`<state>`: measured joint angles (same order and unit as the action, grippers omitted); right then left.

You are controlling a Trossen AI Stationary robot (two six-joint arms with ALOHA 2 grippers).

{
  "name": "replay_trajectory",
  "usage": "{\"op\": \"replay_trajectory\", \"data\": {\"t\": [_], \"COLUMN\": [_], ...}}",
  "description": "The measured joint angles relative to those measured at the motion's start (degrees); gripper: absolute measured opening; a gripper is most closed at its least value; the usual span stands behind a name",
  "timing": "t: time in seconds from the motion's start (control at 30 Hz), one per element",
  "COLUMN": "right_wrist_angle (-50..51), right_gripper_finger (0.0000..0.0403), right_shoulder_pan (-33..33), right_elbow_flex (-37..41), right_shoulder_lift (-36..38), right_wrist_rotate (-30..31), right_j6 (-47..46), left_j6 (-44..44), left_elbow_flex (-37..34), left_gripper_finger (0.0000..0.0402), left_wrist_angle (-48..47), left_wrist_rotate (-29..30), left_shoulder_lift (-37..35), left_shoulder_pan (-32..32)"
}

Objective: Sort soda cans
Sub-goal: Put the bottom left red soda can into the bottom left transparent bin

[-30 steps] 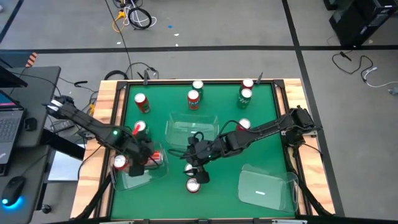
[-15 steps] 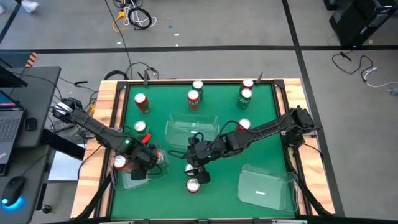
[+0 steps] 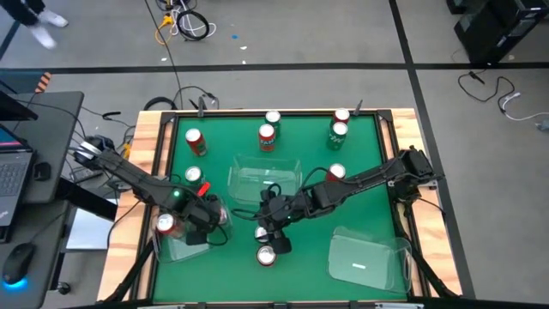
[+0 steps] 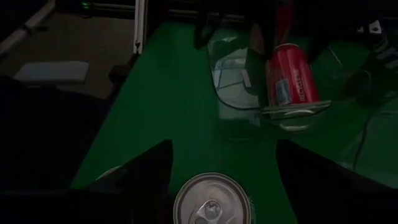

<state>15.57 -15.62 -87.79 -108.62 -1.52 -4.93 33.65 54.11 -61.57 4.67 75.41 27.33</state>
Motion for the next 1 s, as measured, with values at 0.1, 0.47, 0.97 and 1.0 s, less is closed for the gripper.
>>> {"op": "replay_trajectory", "data": {"t": [0.1,0.47,0.97,1.0], "right_wrist_angle": [0.24,0.83,1.30,1.31], "right_gripper_finger": [0.0270,0.0270,0.0273,0.0274], "right_shoulder_pan": [-0.18,-0.52,-0.52,-0.50], "right_elbow_flex": [0.00,0.00,0.00,0.00], "right_shoulder_lift": [0.00,0.00,0.00,0.00], "right_wrist_rotate": [0.00,-0.01,-0.02,0.00], "right_j6": [0.09,0.15,0.57,0.59], "left_j6": [0.00,-0.39,1.35,1.33], "left_elbow_flex": [0.00,0.21,1.58,2.21], "left_gripper_finger": [0.0245,0.0271,0.0274,0.0274], "left_wrist_angle": [-0.47,-1.91,-1.15,-1.69], "left_wrist_rotate": [0.00,0.43,-4.22,-4.56], "left_shoulder_lift": [1.49,8.99,11.53,11.65], "left_shoulder_pan": [-0.02,-0.05,-0.13,-0.11]}}
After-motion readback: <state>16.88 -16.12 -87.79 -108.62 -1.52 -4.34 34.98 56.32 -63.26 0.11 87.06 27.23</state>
